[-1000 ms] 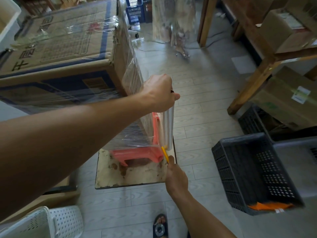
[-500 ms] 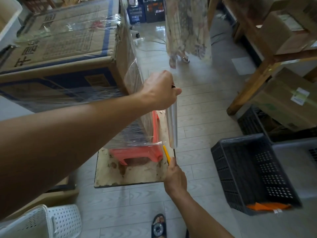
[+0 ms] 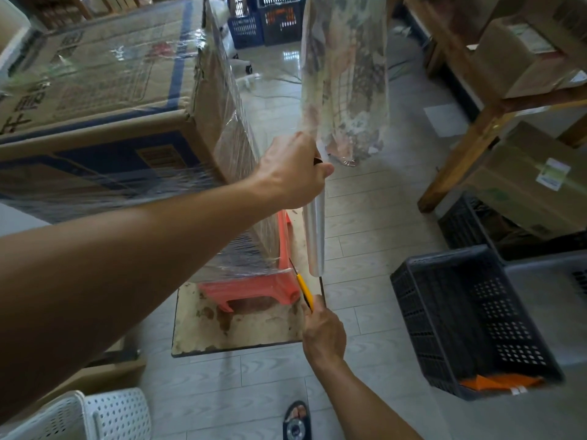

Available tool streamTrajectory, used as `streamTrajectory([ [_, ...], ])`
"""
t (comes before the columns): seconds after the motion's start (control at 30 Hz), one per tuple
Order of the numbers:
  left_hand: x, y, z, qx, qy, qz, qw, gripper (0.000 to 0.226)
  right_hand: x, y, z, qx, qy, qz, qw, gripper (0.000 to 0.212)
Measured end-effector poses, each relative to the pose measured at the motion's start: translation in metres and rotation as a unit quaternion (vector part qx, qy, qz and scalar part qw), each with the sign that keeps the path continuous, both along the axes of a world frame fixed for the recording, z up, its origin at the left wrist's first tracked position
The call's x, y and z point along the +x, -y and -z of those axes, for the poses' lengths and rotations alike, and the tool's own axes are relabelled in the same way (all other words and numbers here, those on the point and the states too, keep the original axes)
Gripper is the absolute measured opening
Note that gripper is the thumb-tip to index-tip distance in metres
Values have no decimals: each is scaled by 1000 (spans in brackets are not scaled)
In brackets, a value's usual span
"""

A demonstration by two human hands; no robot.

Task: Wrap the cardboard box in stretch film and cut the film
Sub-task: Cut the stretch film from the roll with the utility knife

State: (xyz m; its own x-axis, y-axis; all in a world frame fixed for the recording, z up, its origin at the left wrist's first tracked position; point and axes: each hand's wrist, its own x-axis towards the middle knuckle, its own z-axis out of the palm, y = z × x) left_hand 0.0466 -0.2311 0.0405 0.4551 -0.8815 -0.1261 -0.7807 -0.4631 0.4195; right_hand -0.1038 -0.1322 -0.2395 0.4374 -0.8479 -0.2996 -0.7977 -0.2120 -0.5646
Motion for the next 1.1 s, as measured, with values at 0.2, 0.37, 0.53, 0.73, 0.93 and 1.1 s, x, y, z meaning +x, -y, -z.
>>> streamTrajectory([
  [0.2, 5, 0, -2, -10, 14, -18, 1000, 34, -14, -7, 7, -19, -25, -2, 1000, 27],
  [0.37, 8, 7, -6, -61, -11, -49, 997, 34, -80, -20, 36, 47, -134, -5, 990, 33],
  [0.53, 2, 17, -1, -75, -20, -39, 996, 34, -78, -21, 32, 22, -87, 2, 996, 31],
  [0.73, 3, 9, 2, -68, -8, -53, 996, 37, -57, -12, 9, 21, -16, -13, 1000, 31],
  [0.93, -20, -24, 20, -86, -50, -64, 993, 35, -62, -9, -9, 102, 61, 42, 992, 18],
  [1.1, -33, -64, 73, -108, -88, -74, 988, 29, -53, 5, 36, 158, -9, 21, 987, 27],
])
